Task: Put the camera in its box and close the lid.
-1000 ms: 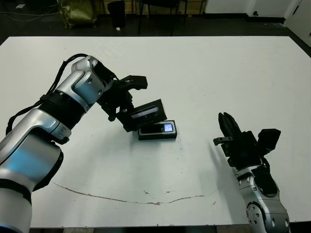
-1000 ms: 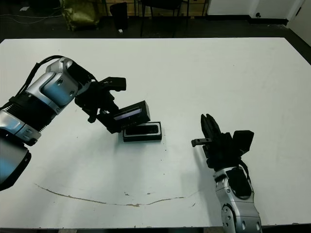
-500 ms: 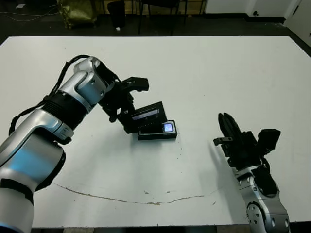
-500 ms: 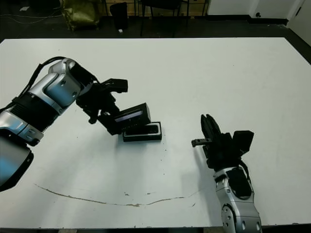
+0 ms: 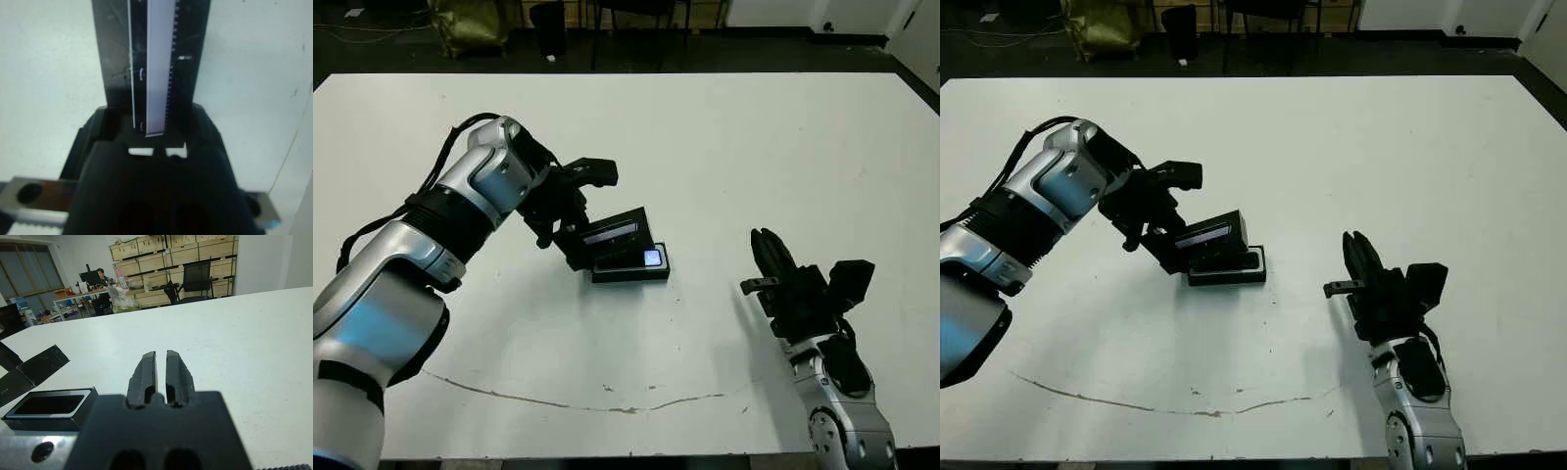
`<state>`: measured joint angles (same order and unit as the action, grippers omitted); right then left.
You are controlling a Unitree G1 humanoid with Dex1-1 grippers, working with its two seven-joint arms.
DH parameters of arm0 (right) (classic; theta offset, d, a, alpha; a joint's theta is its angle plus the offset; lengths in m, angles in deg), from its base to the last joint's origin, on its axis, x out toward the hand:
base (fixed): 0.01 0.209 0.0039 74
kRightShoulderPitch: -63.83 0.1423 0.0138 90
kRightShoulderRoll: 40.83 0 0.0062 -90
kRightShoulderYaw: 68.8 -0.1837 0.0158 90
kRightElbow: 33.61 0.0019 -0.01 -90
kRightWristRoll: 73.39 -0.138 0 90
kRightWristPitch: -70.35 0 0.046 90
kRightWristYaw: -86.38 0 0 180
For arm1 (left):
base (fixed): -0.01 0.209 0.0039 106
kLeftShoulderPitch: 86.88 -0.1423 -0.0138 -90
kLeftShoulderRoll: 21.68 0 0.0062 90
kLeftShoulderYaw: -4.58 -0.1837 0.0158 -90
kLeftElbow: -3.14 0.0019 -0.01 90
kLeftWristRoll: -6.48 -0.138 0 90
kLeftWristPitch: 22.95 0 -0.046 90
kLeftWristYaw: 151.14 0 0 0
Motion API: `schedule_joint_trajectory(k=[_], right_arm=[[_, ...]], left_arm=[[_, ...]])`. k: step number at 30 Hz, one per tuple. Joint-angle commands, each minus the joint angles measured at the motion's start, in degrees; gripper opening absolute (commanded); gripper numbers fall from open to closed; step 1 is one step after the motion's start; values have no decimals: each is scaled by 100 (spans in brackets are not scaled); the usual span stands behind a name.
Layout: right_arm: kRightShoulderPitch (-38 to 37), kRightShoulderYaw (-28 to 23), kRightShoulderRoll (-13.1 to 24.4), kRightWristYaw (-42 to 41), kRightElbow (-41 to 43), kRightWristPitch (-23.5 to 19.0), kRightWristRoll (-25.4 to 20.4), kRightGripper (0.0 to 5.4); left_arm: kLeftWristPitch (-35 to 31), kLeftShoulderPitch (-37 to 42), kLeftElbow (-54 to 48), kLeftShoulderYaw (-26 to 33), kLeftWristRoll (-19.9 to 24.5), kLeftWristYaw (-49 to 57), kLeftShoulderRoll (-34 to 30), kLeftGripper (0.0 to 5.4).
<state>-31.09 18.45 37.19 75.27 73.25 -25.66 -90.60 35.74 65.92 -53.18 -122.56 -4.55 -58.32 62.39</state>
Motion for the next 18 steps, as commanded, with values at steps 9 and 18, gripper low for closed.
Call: schedule_joint_trajectory(k=[9,18], right_arm=[[-27,73,5,-9,-116,25,168,0],[-52,66,-44,18,-113,12,191,0]], left_arm=[[-127,-219,141,-18,-33,18,90,208],[-220,-340,117,-56,-75,91,155,208]])
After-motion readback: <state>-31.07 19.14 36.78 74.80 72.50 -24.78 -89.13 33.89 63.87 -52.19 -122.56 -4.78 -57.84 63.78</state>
